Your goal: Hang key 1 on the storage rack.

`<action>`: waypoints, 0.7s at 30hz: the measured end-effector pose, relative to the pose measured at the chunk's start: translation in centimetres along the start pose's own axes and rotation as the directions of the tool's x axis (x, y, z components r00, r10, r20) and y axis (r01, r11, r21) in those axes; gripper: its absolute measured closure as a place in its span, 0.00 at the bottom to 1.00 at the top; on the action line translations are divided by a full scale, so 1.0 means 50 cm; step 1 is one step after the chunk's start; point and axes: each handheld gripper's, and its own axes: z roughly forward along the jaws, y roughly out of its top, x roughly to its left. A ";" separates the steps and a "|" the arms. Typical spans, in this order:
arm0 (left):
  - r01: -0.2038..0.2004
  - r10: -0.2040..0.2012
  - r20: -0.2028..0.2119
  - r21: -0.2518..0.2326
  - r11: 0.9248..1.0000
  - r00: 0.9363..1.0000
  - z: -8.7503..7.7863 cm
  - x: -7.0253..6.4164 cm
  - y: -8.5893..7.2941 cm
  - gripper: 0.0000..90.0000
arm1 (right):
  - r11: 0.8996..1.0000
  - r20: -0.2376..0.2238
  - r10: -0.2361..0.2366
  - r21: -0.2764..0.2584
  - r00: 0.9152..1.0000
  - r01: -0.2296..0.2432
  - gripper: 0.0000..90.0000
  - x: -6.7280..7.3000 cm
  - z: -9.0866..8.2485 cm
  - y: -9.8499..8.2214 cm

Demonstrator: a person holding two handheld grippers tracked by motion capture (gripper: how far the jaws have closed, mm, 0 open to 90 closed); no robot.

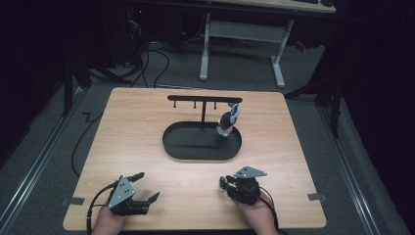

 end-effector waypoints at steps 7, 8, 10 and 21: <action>0.001 -0.001 0.003 -0.003 1.000 1.000 -0.002 0.000 -0.001 0.18 | 0.995 0.059 -0.072 0.070 0.996 0.068 0.61 0.026 0.030 0.002; 0.002 -0.002 0.003 -0.002 1.000 1.000 -0.001 0.000 0.000 0.18 | 0.995 0.070 -0.070 0.073 0.995 0.065 0.64 0.026 0.031 0.000; 0.002 -0.002 0.005 -0.001 1.000 1.000 -0.001 0.001 0.000 0.18 | 0.995 0.084 -0.071 0.078 0.994 0.064 0.71 0.020 0.026 -0.005; 0.007 -0.007 0.009 0.003 1.000 1.000 0.001 0.002 0.000 0.18 | 0.997 0.104 0.046 0.053 0.994 -0.052 0.83 -0.050 -0.039 -0.039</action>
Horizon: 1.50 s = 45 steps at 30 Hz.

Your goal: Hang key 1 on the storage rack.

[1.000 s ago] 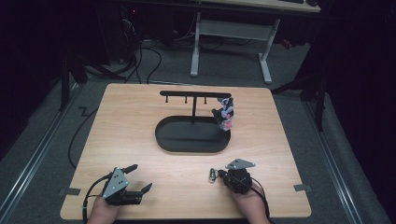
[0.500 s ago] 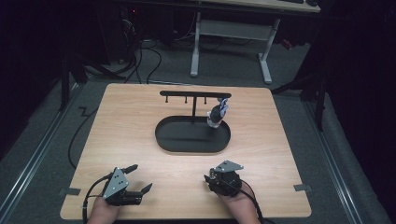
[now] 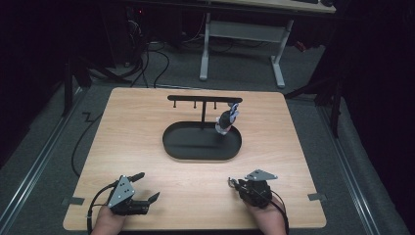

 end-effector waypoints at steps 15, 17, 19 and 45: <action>-0.001 0.001 0.010 -0.001 1.000 1.000 0.000 0.001 0.000 0.18 | 0.991 0.020 -0.080 0.110 0.997 0.077 0.70 -0.012 -0.009 -0.005; -0.002 0.002 0.012 0.000 1.000 1.000 0.000 0.001 0.000 0.18 | 0.983 0.012 -0.106 0.149 0.994 0.103 0.69 -0.010 -0.011 0.002; -0.001 0.001 0.014 0.000 1.000 1.000 0.000 0.001 0.000 0.18 | 0.975 0.004 -0.128 0.185 0.992 0.125 0.69 -0.009 -0.010 0.011; -0.003 0.003 0.029 0.005 1.000 1.000 0.000 0.002 0.000 0.18 | 0.800 -0.069 -0.374 0.481 0.925 0.359 0.69 0.044 0.043 0.120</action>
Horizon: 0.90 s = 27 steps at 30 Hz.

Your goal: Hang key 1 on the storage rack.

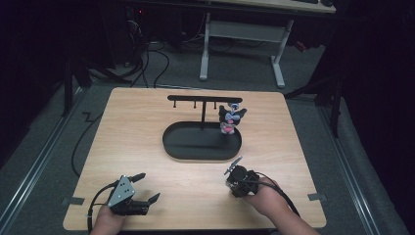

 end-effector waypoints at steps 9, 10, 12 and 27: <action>0.000 0.000 -0.001 0.001 1.000 1.000 0.001 0.000 0.000 0.18 | 1.000 -0.043 0.015 0.018 0.999 -0.014 0.78 -0.012 0.004 0.005; 0.000 0.000 0.000 0.003 1.000 1.000 0.001 -0.001 0.000 0.18 | 1.000 -0.045 0.023 0.014 0.999 -0.022 0.80 -0.013 0.002 0.004; -0.001 0.001 -0.002 0.003 1.000 1.000 0.001 -0.001 0.000 0.18 | 0.999 -0.060 0.034 -0.001 0.998 -0.034 0.86 -0.017 -0.004 0.004; -0.002 0.002 -0.010 0.012 1.000 1.000 0.003 -0.002 0.001 0.18 | 0.998 -0.107 0.061 0.016 0.992 -0.060 0.94 -0.037 0.008 -0.008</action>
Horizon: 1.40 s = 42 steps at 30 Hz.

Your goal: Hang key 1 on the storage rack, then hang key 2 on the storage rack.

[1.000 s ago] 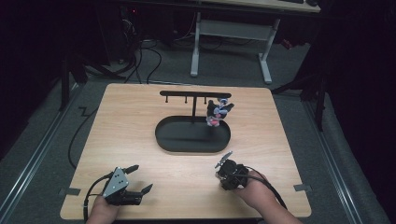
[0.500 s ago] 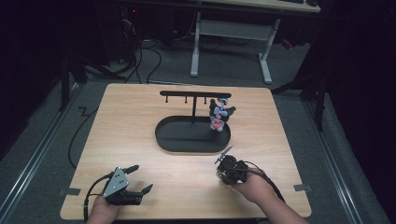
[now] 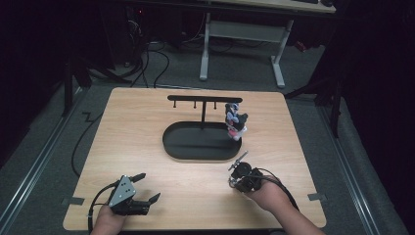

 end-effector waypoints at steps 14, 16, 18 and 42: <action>0.009 -0.009 -0.010 -0.016 1.000 1.000 -0.003 0.000 -0.001 0.18 | 0.999 -0.039 0.008 -0.054 0.999 -0.010 0.95 -0.004 -0.041 -0.013; 0.015 -0.015 -0.010 -0.020 1.000 1.000 -0.003 0.001 -0.001 0.18 | 0.997 -0.050 0.023 -0.066 0.998 -0.026 0.95 -0.003 -0.052 -0.016; 0.016 -0.016 -0.006 -0.021 1.000 1.000 -0.003 0.002 -0.001 0.18 | 0.996 -0.048 0.027 -0.082 0.998 -0.031 0.95 -0.005 -0.062 -0.019; 0.019 -0.020 -0.009 -0.016 1.000 1.000 0.000 0.005 0.001 0.18 | 0.992 -0.022 0.076 -0.103 0.997 -0.078 0.95 -0.039 -0.130 0.008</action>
